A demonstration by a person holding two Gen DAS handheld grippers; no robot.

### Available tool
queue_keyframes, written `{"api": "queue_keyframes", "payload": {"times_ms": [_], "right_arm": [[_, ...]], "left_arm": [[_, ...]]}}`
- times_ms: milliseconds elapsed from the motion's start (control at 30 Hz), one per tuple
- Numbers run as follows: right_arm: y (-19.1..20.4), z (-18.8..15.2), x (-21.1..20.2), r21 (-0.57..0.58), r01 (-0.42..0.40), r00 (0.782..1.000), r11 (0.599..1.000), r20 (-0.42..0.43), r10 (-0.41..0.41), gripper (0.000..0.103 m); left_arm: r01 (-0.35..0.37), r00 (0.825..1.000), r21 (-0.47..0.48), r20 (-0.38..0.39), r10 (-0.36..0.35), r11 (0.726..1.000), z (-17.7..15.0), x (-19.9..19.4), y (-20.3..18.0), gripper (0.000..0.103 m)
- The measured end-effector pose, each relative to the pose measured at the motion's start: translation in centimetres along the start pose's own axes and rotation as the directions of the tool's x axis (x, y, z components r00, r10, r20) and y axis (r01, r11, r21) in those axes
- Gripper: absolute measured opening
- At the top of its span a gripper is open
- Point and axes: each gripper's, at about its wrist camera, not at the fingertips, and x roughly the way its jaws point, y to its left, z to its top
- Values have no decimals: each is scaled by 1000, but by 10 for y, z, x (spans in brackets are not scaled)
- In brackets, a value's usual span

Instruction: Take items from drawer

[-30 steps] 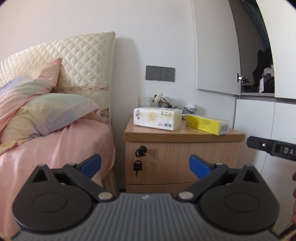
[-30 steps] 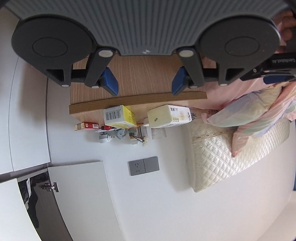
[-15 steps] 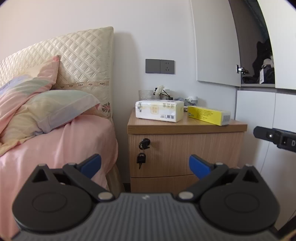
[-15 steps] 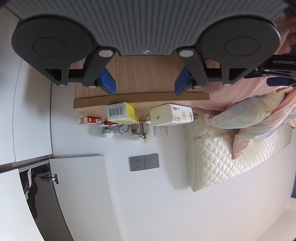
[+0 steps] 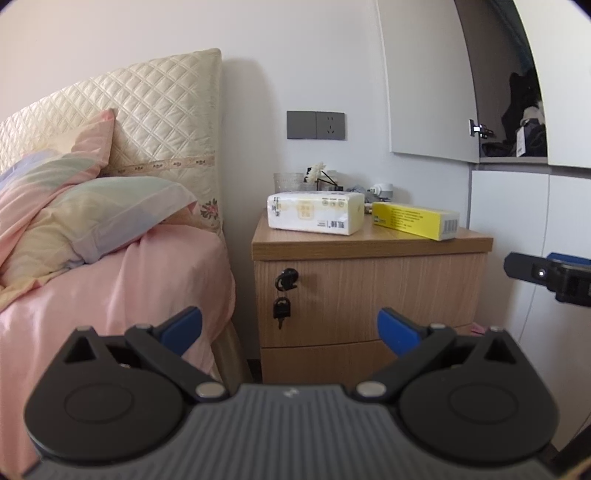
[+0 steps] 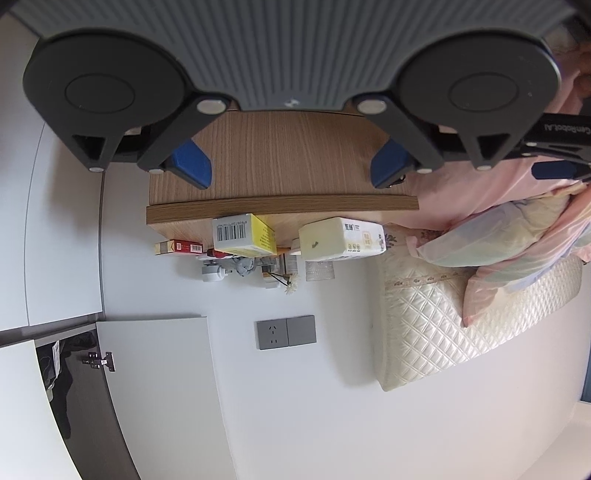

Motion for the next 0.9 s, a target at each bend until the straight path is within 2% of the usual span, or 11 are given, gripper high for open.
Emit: {"api": "queue_keyframes", "payload": {"times_ms": [900], "right_arm": [[-3, -1, -6, 6, 16, 1000, 1000, 21, -16, 95]], "left_arm": [[-24, 1000, 7, 5, 24, 1000, 0, 0, -1, 103]]}}
